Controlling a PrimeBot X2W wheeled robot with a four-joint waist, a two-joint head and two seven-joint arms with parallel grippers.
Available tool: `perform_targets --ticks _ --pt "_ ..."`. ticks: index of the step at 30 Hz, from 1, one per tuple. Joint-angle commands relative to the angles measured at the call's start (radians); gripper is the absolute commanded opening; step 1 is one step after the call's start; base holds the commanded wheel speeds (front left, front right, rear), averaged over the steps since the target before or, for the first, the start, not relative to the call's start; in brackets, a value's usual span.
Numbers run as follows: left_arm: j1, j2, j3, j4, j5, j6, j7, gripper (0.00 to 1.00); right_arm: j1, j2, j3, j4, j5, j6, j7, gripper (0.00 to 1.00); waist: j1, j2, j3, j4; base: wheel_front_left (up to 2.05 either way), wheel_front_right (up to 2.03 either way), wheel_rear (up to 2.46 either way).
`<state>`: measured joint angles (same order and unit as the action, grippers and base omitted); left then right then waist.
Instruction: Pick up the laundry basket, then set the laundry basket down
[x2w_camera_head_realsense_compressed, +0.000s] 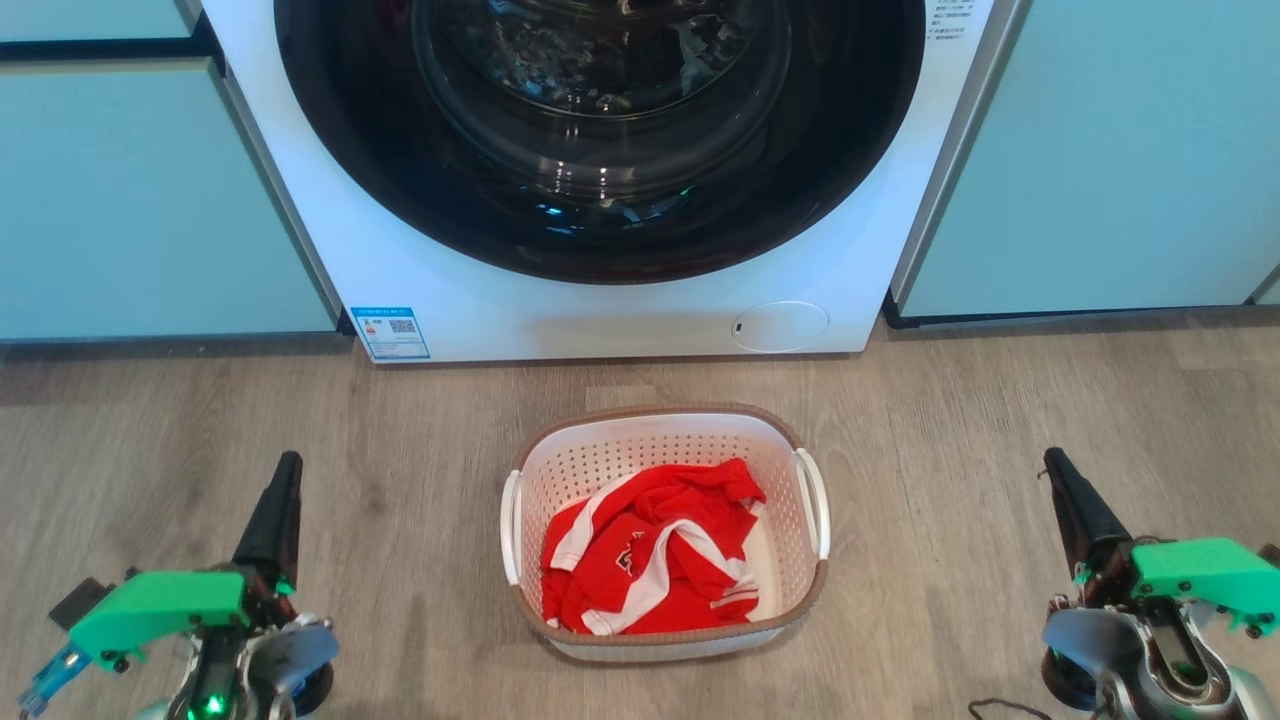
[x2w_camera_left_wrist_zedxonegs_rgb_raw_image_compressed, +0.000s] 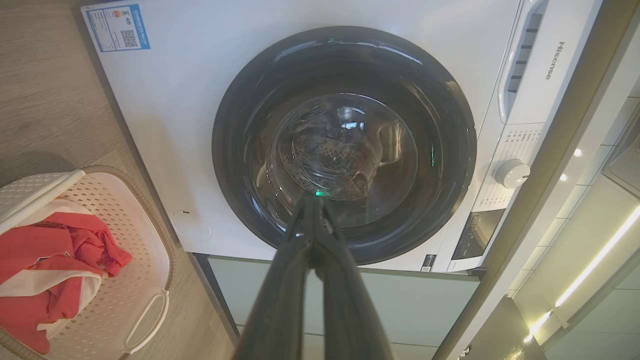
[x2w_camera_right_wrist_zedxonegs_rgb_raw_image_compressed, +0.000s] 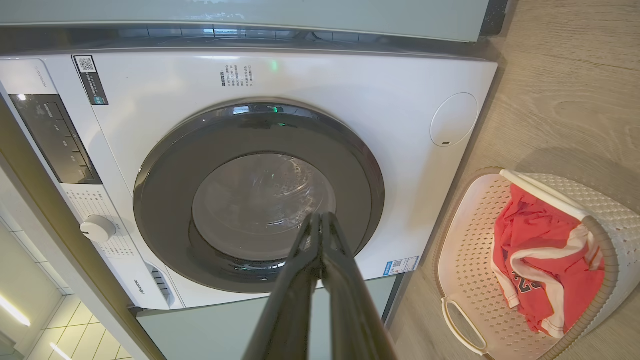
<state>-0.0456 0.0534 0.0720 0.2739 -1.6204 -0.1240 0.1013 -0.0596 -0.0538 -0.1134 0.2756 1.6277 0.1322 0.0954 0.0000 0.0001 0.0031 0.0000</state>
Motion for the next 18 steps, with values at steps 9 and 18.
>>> perform_targets --ticks 9,18 --pt "-0.062 0.003 0.035 -0.029 0.006 -0.007 0.006 0.0 -0.047 -0.007 0.014 -0.032 -0.007 -0.002 0.006 0.0 0.0 -0.0001 0.0 0.0 0.0 0.0 0.0" --pt "-0.062 0.002 0.036 -0.029 0.007 -0.007 0.007 0.0 -0.047 -0.006 0.012 -0.032 -0.009 -0.002 0.008 0.0 0.0 -0.0001 0.0 0.0 0.0 0.0 0.0"
